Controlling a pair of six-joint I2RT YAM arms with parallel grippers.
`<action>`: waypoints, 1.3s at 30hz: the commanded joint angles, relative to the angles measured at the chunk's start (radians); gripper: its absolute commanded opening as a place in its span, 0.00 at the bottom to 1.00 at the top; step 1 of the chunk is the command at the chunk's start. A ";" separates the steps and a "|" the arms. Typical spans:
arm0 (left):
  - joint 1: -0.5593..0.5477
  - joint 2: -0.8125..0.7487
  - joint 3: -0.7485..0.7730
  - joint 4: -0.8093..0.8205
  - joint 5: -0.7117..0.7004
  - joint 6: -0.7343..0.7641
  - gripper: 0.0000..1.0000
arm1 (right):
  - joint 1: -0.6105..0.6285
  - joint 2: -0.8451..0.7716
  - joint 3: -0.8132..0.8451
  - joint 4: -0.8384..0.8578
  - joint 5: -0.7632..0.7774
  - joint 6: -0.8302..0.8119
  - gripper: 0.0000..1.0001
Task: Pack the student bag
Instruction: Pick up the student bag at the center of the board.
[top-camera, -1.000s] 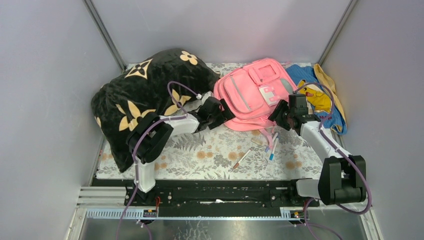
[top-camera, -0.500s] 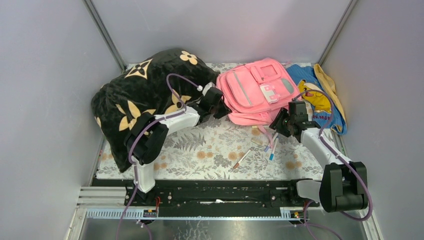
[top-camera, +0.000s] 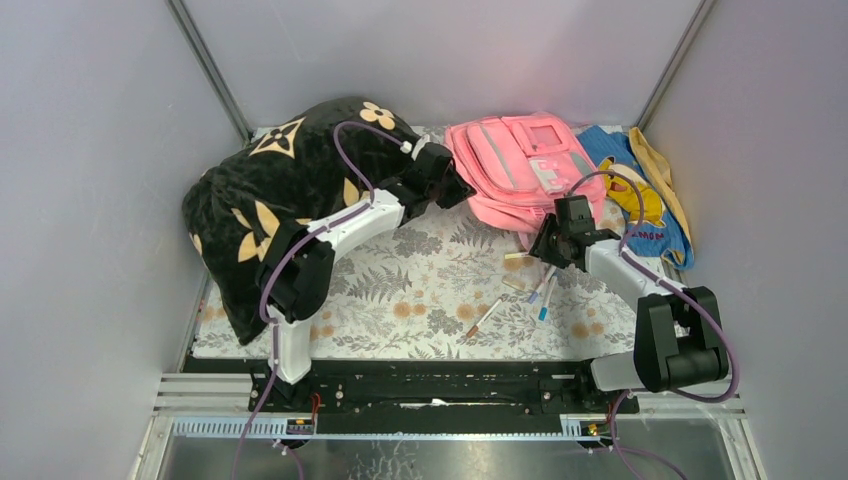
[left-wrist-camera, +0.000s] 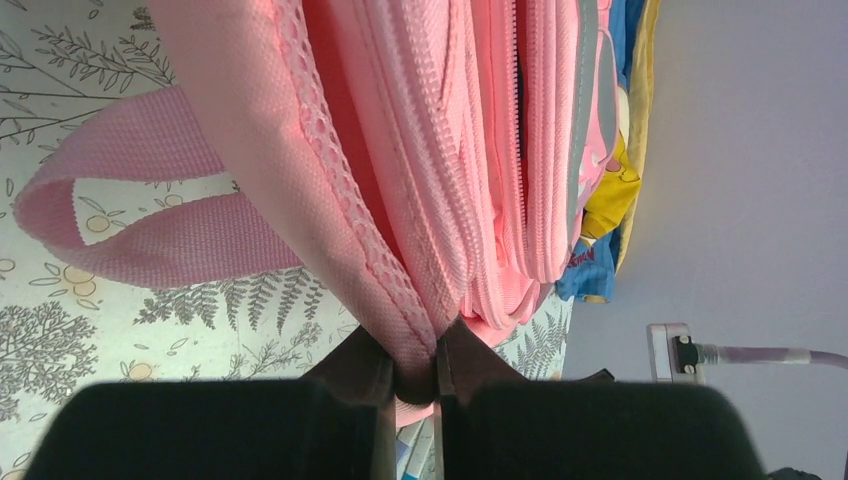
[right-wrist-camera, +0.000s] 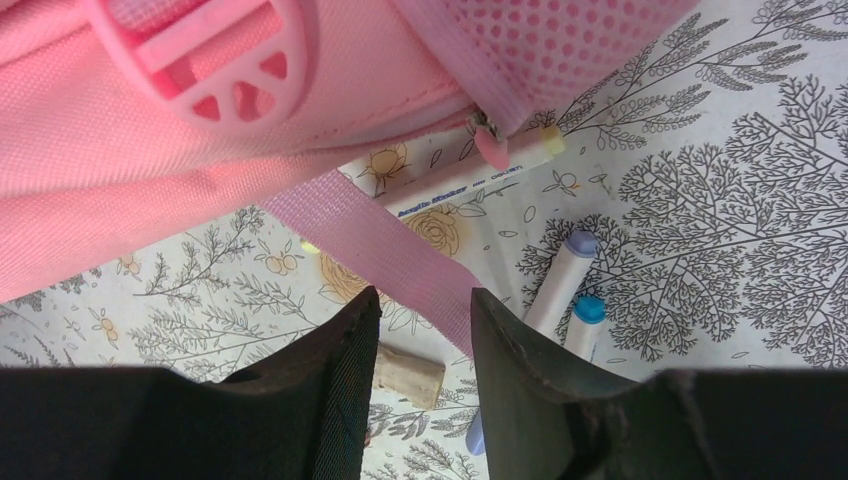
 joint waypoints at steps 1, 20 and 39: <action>0.018 0.002 0.110 0.123 0.008 -0.010 0.00 | 0.013 0.013 0.044 0.032 0.084 0.018 0.45; 0.069 0.042 0.196 0.074 0.129 0.064 0.00 | 0.010 0.182 0.163 0.078 0.233 0.099 0.45; 0.079 0.060 0.166 0.088 0.146 0.059 0.00 | 0.080 0.196 0.010 -0.001 0.034 0.039 0.33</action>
